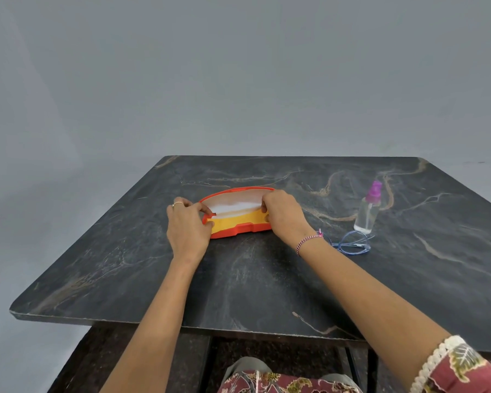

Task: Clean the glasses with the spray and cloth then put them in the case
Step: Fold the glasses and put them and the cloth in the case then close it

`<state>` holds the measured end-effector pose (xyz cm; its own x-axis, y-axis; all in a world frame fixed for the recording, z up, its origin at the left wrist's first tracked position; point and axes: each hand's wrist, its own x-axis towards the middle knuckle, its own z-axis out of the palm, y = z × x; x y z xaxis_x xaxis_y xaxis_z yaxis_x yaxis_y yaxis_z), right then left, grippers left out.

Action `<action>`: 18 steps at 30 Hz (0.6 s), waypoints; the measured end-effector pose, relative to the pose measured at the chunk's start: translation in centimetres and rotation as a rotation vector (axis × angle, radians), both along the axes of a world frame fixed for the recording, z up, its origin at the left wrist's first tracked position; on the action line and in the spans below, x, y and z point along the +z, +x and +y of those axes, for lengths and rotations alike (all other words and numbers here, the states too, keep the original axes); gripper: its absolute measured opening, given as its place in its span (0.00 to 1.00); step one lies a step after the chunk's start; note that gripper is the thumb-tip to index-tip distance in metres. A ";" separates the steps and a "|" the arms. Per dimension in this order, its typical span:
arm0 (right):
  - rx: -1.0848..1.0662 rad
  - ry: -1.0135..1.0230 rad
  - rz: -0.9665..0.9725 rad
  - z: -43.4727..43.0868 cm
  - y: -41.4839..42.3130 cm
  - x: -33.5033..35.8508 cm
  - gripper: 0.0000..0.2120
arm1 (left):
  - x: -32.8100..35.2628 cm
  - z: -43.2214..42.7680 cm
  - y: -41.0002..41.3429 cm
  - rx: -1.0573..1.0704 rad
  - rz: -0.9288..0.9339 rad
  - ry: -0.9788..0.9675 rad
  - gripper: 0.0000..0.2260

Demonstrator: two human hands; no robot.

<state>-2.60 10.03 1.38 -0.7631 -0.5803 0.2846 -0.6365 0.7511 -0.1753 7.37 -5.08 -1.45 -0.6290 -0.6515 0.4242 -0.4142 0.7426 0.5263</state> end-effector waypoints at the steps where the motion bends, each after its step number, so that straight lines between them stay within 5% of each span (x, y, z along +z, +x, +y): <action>1: 0.002 0.002 0.018 0.0 0.0 0.1 0.16 | -0.1 -0.2 -0.1 -0.015 0.033 0.021 0.06; 10: -0.041 0.056 -0.062 1.4 0.6 0.9 0.11 | 0.0 -0.3 -0.4 -0.058 0.328 0.337 0.08; 15: -0.044 0.048 -0.063 2.5 0.9 0.9 0.12 | 0.3 0.1 -0.5 -0.055 0.321 0.319 0.14; 18: -0.048 0.023 -0.064 3.2 1.1 0.9 0.12 | 0.3 0.4 -0.9 -0.079 0.291 0.275 0.07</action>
